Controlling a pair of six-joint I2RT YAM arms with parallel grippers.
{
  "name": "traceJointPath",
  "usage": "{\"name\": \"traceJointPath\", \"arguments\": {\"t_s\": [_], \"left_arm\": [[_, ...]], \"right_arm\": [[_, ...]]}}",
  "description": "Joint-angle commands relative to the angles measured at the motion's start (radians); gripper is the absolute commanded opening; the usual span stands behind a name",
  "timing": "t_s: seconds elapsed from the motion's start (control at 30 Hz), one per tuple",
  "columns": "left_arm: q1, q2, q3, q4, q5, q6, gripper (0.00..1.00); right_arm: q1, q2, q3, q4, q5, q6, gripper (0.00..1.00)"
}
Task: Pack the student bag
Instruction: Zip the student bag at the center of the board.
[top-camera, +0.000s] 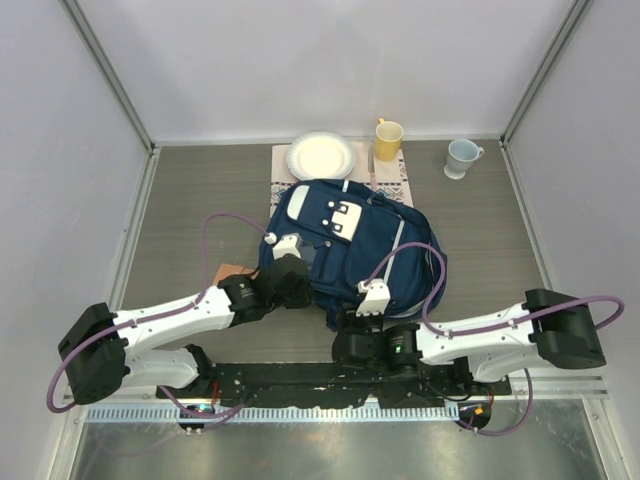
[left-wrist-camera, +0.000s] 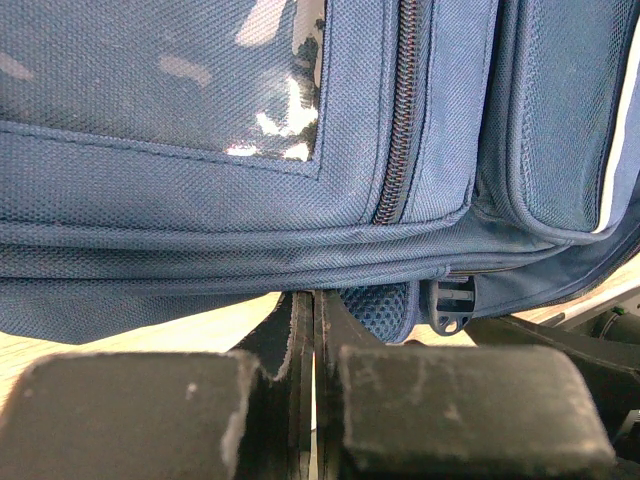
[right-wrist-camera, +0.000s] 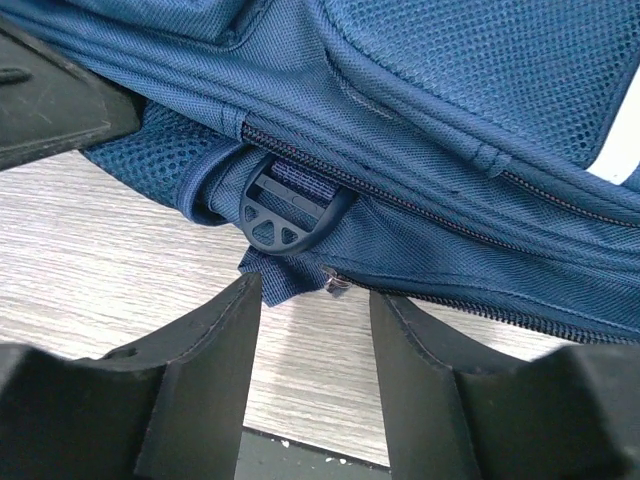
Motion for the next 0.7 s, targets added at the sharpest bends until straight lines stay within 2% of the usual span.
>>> {"name": "traceJointPath", "arguments": {"t_s": [0.0, 0.17, 0.33, 0.6, 0.67], "left_arm": [[-0.001, -0.031, 0.067, 0.083, -0.026, 0.012, 0.00], [-0.001, -0.039, 0.067, 0.080, -0.023, 0.015, 0.00], [-0.001, -0.047, 0.064, 0.080, -0.025, 0.015, 0.00], [-0.001, -0.042, 0.056, 0.086, -0.025, 0.012, 0.00], [-0.001, -0.042, 0.053, 0.088, -0.029, 0.013, 0.00]], "right_arm": [[-0.009, 0.063, 0.059, -0.036, 0.082, 0.044, 0.49], [-0.063, 0.121, 0.084, -0.034, 0.085, 0.033, 0.47], [-0.088, 0.150, 0.085, -0.025, 0.111, 0.024, 0.40], [-0.106, 0.132, 0.050, 0.022, 0.102, -0.002, 0.05], [-0.106, 0.112, 0.044, 0.019, 0.097, -0.008, 0.02]]}}
